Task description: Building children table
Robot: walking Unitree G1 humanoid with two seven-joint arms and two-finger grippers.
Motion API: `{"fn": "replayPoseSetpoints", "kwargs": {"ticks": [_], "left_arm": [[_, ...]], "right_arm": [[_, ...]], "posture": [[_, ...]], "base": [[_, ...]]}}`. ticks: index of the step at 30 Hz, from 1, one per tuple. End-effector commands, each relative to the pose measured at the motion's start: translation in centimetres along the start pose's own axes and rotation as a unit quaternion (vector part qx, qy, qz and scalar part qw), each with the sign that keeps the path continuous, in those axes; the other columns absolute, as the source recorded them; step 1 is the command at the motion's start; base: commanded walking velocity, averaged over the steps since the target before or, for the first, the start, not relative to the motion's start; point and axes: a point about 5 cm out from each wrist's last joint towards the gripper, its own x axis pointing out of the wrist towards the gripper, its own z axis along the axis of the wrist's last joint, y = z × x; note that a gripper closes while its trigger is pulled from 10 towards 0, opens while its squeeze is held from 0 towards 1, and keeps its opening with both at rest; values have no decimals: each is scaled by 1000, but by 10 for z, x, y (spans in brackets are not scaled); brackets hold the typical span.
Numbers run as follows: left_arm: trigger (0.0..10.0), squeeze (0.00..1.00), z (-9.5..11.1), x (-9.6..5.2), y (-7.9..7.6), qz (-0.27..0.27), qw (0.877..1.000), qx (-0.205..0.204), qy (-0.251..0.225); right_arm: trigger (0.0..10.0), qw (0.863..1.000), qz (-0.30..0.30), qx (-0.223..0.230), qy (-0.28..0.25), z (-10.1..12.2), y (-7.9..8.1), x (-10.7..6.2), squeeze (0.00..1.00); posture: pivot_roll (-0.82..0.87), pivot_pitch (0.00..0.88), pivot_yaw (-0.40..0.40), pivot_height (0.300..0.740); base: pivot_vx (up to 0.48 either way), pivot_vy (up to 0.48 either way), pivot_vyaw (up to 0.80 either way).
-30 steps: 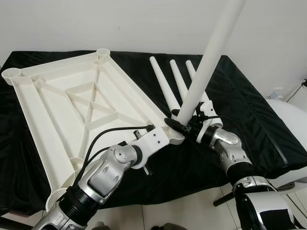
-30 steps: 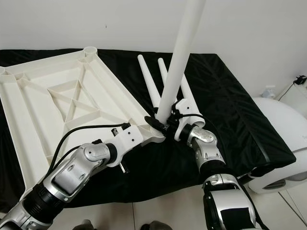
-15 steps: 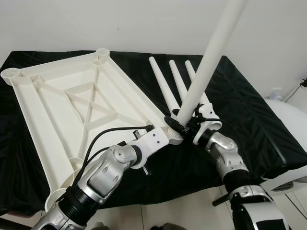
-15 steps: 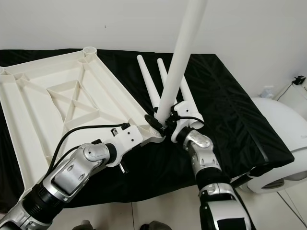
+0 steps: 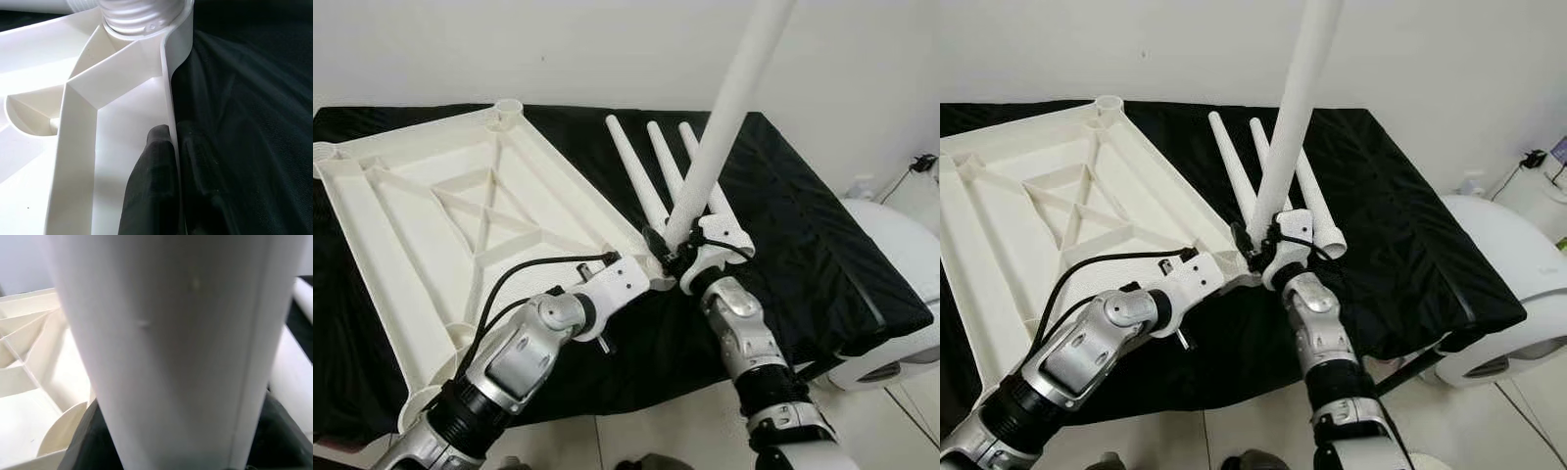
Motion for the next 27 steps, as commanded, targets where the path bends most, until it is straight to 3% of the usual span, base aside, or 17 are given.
{"fn": "replayPoseSetpoints", "kwargs": {"ticks": [1,5,10,17,19,27], "left_arm": [[10000,0,0,8,-28,-77,997,0,-6],[10000,0,0,8,-29,-79,997,1,-6],[10000,0,0,8,-29,-78,997,1,-5],[10000,0,-1,8,-28,-77,997,0,-4],[10000,0,-1,7,-28,-77,997,0,-4],[10000,0,-1,8,-27,-77,997,2,-5]], "right_arm": [[10000,999,-36,11,2,3,-2,3,0],[10000,997,-72,17,5,2,13,5,0],[10000,997,-74,21,8,3,24,3,0],[10000,996,-87,13,11,4,16,2,0],[10000,996,-87,15,11,4,14,1,1000],[10000,996,-90,-2,12,3,4,-5,1000]], "posture": [[34,0,-112,740],[33,0,-109,740],[35,0,-108,740],[31,0,-104,740],[30,0,-102,740],[25,0,-100,740]], "base": [[0,0,0],[0,0,0],[0,0,0],[0,0,0],[0,0,0],[0,0,0]]}}
